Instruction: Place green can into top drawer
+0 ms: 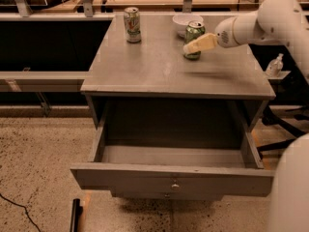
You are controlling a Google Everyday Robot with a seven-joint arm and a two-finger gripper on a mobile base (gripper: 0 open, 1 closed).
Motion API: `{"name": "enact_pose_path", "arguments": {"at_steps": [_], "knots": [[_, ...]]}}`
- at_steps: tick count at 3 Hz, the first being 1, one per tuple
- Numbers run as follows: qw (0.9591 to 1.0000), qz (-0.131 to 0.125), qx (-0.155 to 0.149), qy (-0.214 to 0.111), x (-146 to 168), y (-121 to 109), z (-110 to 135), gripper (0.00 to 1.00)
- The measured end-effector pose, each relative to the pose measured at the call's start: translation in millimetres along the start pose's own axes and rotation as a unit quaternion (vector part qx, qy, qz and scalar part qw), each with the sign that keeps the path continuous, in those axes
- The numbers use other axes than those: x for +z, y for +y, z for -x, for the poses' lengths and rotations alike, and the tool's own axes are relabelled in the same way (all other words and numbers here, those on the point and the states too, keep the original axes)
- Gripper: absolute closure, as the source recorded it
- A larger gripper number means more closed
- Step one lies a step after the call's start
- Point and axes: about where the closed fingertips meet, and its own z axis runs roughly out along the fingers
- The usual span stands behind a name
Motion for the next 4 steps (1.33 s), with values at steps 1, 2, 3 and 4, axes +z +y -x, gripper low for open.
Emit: {"name": "enact_pose_path", "arguments": {"at_steps": [1, 2, 3, 4], "knots": [[0.9996, 0.016, 0.013, -0.019, 26, 3, 15, 0.18], [0.9989, 0.030, 0.022, -0.029, 42, 9, 24, 0.41], [0.9982, 0.043, 0.027, -0.032, 42, 16, 24, 0.64], [0.9974, 0.063, 0.027, -0.023, 14, 32, 17, 0.87]]}}
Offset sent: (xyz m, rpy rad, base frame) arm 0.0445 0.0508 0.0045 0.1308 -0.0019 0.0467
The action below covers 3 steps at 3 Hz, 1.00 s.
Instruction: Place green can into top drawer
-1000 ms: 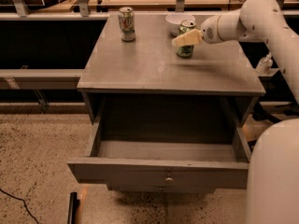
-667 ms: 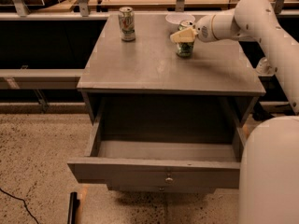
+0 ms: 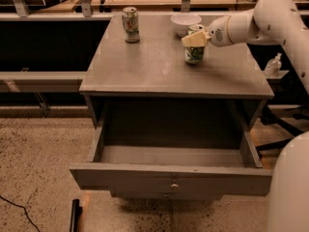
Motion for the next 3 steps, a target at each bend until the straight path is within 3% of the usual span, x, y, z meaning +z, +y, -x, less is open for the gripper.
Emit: {"name": "enact_pose_path", "arguments": {"at_steps": [1, 2, 3], "knots": [[0.9994, 0.034, -0.008, -0.007, -48, 43, -5, 1.00], [0.9966, 0.081, 0.009, 0.012, -93, 98, -43, 1.00], [0.9966, 0.081, 0.008, 0.011, -92, 98, -41, 1.00]]}}
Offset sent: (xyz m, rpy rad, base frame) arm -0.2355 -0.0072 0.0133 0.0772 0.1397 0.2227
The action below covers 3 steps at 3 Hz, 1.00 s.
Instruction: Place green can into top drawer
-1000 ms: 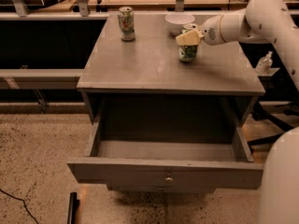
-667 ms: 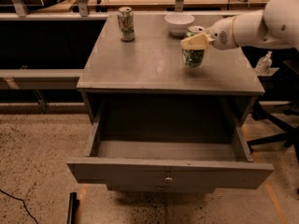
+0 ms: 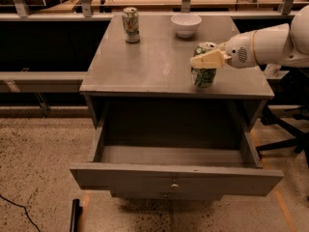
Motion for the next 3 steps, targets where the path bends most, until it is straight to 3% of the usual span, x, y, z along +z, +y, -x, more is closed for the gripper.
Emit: {"name": "enact_pose_path", "arguments": {"at_steps": [1, 2, 3], "knots": [[0.9998, -0.002, 0.020, 0.002, 1, 7, -7, 1.00], [0.9979, -0.022, 0.061, -0.002, -11, 28, -14, 1.00], [0.9960, -0.026, 0.084, -0.012, -18, 55, -31, 1.00]]}}
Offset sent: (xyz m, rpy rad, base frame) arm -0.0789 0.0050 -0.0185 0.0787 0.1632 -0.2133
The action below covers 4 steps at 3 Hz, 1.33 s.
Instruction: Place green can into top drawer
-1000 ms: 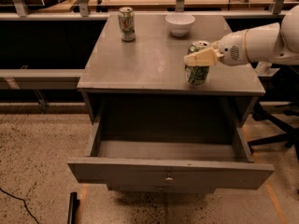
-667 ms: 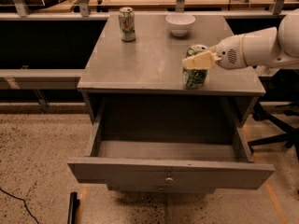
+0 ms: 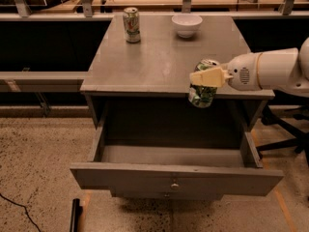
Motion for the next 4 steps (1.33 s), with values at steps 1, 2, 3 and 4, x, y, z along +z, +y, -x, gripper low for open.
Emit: {"name": "enact_pose_path", "arguments": {"at_steps": [1, 2, 3, 4], "knots": [[0.9999, 0.000, -0.009, -0.011, -3, 15, -23, 1.00], [0.9991, 0.006, -0.036, -0.021, 9, 19, -52, 1.00], [0.9991, 0.006, -0.036, -0.021, 10, 19, -52, 1.00], [0.9992, 0.004, -0.030, -0.024, 21, 18, -61, 1.00]]}}
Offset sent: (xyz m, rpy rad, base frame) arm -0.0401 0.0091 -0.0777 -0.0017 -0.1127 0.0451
